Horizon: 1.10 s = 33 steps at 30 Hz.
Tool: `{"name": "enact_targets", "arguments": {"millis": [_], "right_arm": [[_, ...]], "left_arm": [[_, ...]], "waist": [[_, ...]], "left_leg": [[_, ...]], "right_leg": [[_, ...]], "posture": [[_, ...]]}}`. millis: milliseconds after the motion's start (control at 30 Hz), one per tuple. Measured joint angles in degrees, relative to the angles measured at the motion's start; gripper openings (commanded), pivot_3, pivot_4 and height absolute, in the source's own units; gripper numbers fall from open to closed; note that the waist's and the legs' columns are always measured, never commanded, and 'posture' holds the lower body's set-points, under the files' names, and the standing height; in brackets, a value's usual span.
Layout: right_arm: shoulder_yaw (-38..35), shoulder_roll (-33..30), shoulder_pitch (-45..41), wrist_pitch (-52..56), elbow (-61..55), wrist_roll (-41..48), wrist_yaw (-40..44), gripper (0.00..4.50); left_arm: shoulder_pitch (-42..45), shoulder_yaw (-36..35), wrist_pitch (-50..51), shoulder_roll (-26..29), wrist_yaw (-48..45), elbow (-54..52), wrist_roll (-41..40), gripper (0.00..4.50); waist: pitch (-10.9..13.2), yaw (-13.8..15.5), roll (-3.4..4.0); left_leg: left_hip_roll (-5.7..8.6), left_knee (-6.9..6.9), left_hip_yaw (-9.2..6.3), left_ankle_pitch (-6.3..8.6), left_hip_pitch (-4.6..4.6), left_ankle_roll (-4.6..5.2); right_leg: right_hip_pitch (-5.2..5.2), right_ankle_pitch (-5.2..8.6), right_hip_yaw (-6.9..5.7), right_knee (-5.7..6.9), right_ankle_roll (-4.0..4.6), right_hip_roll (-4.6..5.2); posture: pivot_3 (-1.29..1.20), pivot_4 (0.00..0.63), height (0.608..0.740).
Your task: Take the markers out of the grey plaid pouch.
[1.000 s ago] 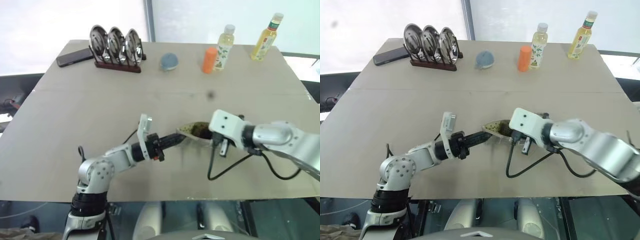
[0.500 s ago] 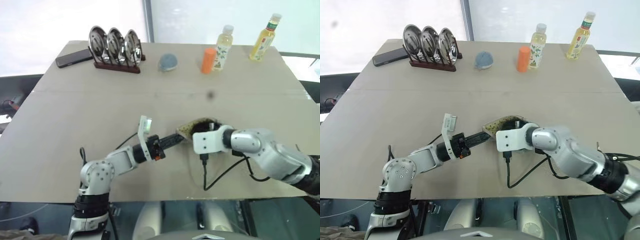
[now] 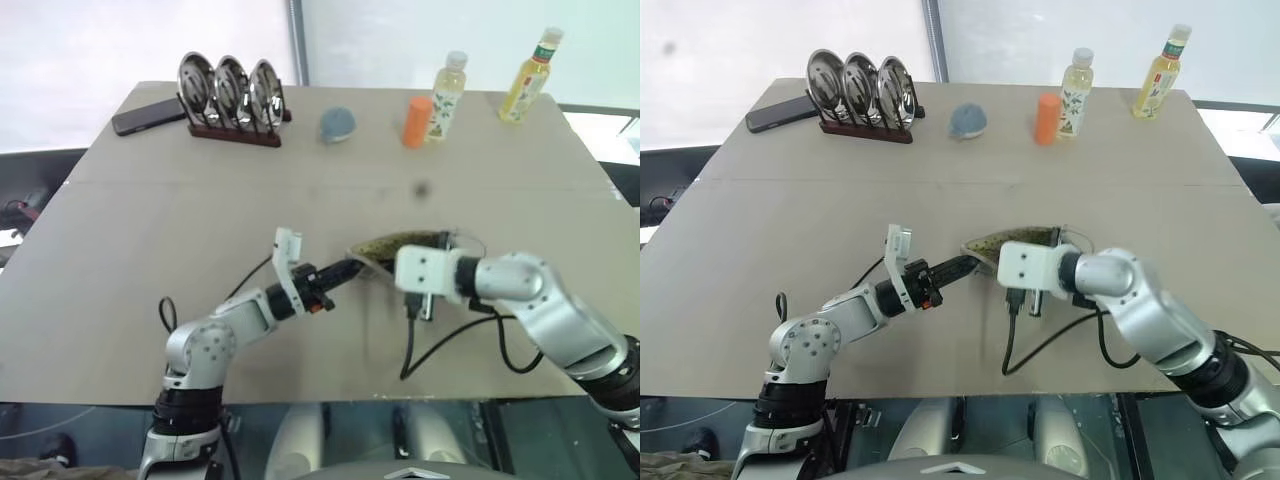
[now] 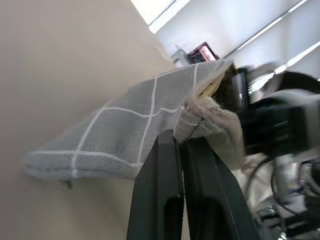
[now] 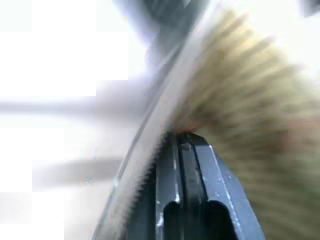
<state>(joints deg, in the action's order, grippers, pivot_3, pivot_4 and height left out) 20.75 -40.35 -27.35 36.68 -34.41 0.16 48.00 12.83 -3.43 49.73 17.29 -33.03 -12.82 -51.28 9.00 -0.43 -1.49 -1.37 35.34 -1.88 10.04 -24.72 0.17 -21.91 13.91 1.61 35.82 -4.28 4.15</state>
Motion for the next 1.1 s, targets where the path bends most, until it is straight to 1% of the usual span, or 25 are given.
{"name": "enact_targets", "arguments": {"millis": [33,67,133,200,300,333,367,467,500,633,700,767,867,967,1000,1033,1100], "right_arm": [[-6.8,2.2,1.5,0.1,-1.2,5.6,0.8,0.03],[-9.4,3.0,2.6,-1.0,-1.5,8.2,1.3,0.03],[-12.2,3.6,4.4,-2.1,-1.6,11.7,1.8,0.03],[-13.0,4.4,4.7,-2.2,-1.6,13.2,1.5,0.03],[-10.0,-0.1,4.1,-3.7,-0.7,9.5,1.8,0.03],[-7.5,-2.8,3.2,-4.5,0.8,7.1,2.8,0.55],[-6.0,-3.8,2.8,-4.9,2.0,5.6,3.2,0.83],[2.0,-4.4,0.7,-11.0,7.4,-4.0,2.6,2.22],[3.4,-4.3,0.4,-12.4,8.7,-5.9,2.4,2.65],[7.7,-3.6,-1.4,-16.1,13.5,-11.6,3.2,2.65],[8.8,-3.6,-1.8,-17.5,15.1,-13.8,3.7,2.65],[10.5,-3.7,-2.5,-19.7,17.2,-17.8,4.1,2.65],[11.5,-3.5,-3.1,-20.4,17.9,-21.3,4.4,2.65],[13.4,-2.3,-4.3,-19.0,19.0,-28.3,4.0,2.65],[13.9,-1.4,-4.8,-18.2,19.6,-30.4,3.6,2.65],[14.4,0.9,-5.5,-16.7,21.2,-33.3,2.7,2.65],[14.6,4.0,-6.3,-14.9,23.4,-35.7,1.9,2.65]], "left_arm": [[0.7,1.7,-3.4,0.1,-0.8,0.7,3.3,0.0],[0.9,2.3,-5.1,0.1,-1.3,1.4,5.1,0.0],[1.2,3.2,-8.1,0.1,-2.3,2.7,8.0,0.0],[1.5,4.1,-10.5,0.1,-3.2,3.6,10.3,0.0],[2.2,4.9,-13.5,0.2,-4.6,4.5,12.8,0.0],[2.3,5.0,-14.1,0.2,-4.9,4.7,13.5,0.0],[2.3,5.2,-14.3,0.1,-5.3,4.8,13.8,0.0],[2.2,5.5,-14.0,-0.2,-6.1,4.9,13.9,0.0],[2.2,5.7,-13.7,-0.3,-6.1,4.9,13.8,0.0],[1.3,5.6,-11.3,-0.6,-6.5,4.4,12.5,0.0],[0.7,5.6,-10.4,-0.7,-6.5,4.3,11.7,0.0],[0.3,5.5,-9.0,-1.1,-5.9,4.3,10.7,0.0],[0.3,4.7,-7.4,-1.8,-5.0,4.3,9.5,0.0],[0.3,4.3,-6.1,-2.0,-4.3,4.0,8.6,0.0],[0.3,4.1,-5.9,-2.0,-4.2,3.9,8.4,0.0],[0.3,4.0,-5.2,-1.9,-4.2,3.7,8.2,0.0],[0.3,4.0,-4.5,-1.8,-4.2,3.5,8.1,0.0]], "waist": [[0.0,0.2,0.0],[0.0,0.3,0.0],[0.0,0.3,0.0],[0.0,0.2,0.03],[0.0,0.1,0.04],[0.0,0.0,0.04],[0.0,0.0,0.04],[0.0,-0.1,0.04],[0.0,-0.1,0.04],[0.0,-0.1,0.04],[0.0,-0.1,0.04],[0.0,-0.1,0.04],[0.0,-0.2,0.04],[0.0,-0.2,0.03],[0.0,-0.2,-0.01],[-0.1,-0.2,-0.04],[-0.1,-0.4,-0.09]], "left_leg": [[0.0,0.0,-0.03,0.0,0.0,0.0],[0.01,0.0,-0.03,0.0,0.01,0.0],[0.01,0.01,0.01,0.0,0.0,0.0],[0.0,0.01,0.03,0.0,0.02,0.0],[0.01,0.01,0.04,0.0,0.02,0.0],[0.01,0.01,0.05,0.0,0.01,0.0],[0.01,0.01,0.04,0.0,0.01,0.0],[0.01,-0.03,0.05,0.0,-0.02,0.0],[0.01,-0.03,0.05,0.0,-0.04,0.0],[0.03,-0.03,0.04,0.0,-0.05,0.0],[0.03,-0.02,0.04,0.0,-0.02,0.0],[0.03,0.0,0.03,0.0,0.0,0.0],[0.02,0.01,0.02,0.0,0.03,0.0],[0.02,0.01,0.02,-0.01,0.07,-0.01],[0.02,0.02,0.01,-0.01,0.09,-0.01],[0.02,0.02,0.0,-0.01,0.14,-0.02],[0.02,0.02,-0.02,-0.02,0.25,-0.04]], "right_leg": [[0.05,0.0,-0.03,-0.03,0.0,0.0],[0.07,0.0,-0.03,-0.04,0.0,0.0],[0.06,0.0,-0.01,-0.07,0.0,0.02],[0.05,0.0,0.0,-0.07,0.0,0.03],[-0.03,0.0,-0.01,-0.06,0.01,0.04],[-0.03,0.0,-0.01,-0.07,0.01,0.06],[-0.03,0.0,-0.01,-0.08,0.01,0.06],[-0.05,0.0,-0.01,-0.08,0.01,0.04],[-0.04,0.0,-0.01,-0.07,0.0,0.04],[-0.03,0.0,-0.01,-0.08,-0.01,0.04],[0.0,0.0,-0.01,-0.07,-0.01,0.04],[-0.01,0.0,-0.01,-0.05,-0.01,0.03],[-0.01,0.0,-0.01,-0.02,-0.02,0.02],[-0.01,0.0,-0.01,0.0,-0.01,0.01],[0.01,0.0,-0.02,0.0,-0.01,0.0],[0.06,0.0,-0.02,0.01,-0.01,0.0],[0.12,0.0,-0.01,0.03,-0.01,-0.02]], "posture": [[0.0,0.15,0.74],[0.0,0.15,0.74],[0.0,0.15,0.74],[0.0,0.15,0.74],[0.0,0.15,0.74],[0.0,0.15,0.74],[0.0,0.15,0.74],[0.0,0.15,0.74],[0.0,0.15,0.74],[0.0,0.15,0.74],[0.0,0.15,0.74],[0.0,0.15,0.74],[0.0,0.15,0.74],[0.0,0.15,0.74],[0.0,0.15,0.74],[0.0,0.15,0.74],[0.0,0.15,0.74]]}}
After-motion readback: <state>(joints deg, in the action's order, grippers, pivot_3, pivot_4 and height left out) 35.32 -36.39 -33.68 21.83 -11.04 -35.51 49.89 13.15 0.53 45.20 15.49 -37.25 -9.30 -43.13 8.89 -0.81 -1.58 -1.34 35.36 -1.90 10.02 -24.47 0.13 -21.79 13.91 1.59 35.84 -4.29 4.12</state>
